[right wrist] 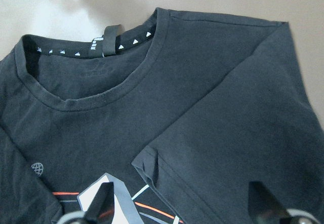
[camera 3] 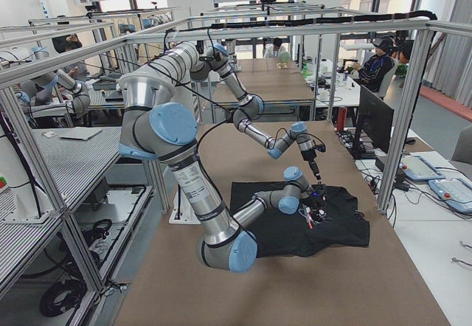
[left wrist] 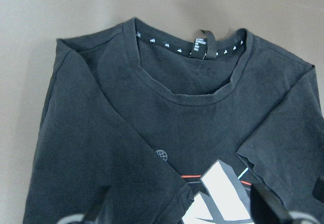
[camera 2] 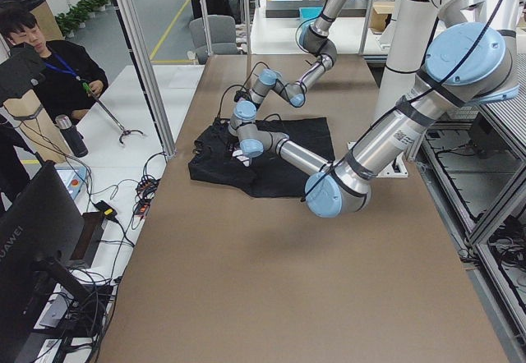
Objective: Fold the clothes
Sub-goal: 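Release the sleeves and move both grippers to the hem corners nearest the robot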
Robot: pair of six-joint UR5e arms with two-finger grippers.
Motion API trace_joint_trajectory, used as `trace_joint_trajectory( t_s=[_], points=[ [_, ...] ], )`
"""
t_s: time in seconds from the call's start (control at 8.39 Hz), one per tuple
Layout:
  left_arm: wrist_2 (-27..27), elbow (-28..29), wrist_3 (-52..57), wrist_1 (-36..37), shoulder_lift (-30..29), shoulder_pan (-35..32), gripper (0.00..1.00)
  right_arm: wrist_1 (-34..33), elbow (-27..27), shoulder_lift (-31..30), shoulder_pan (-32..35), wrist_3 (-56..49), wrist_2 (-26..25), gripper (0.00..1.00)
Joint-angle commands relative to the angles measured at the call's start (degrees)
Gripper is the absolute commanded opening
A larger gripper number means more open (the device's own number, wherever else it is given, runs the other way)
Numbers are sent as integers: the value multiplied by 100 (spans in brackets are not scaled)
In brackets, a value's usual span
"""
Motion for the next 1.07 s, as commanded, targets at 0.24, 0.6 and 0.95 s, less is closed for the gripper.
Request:
trace_joint_trajectory(
  t_s=[0.24, 0.6, 0.95],
  points=[
    [1278, -3091, -2157, -1, 2460, 1410, 95, -463, 2939, -2034, -1188, 1728, -40, 91],
    [2051, -4209, -2879, -1, 3761, 2544, 95, -122, 3724, -3089, -2286, 2856, -1109, 91],
    [3088, -4459, -3318, -36, 4424, 3679, 95, 1301, 3761, -4477, -3254, 3190, -2034, 91]
  ],
)
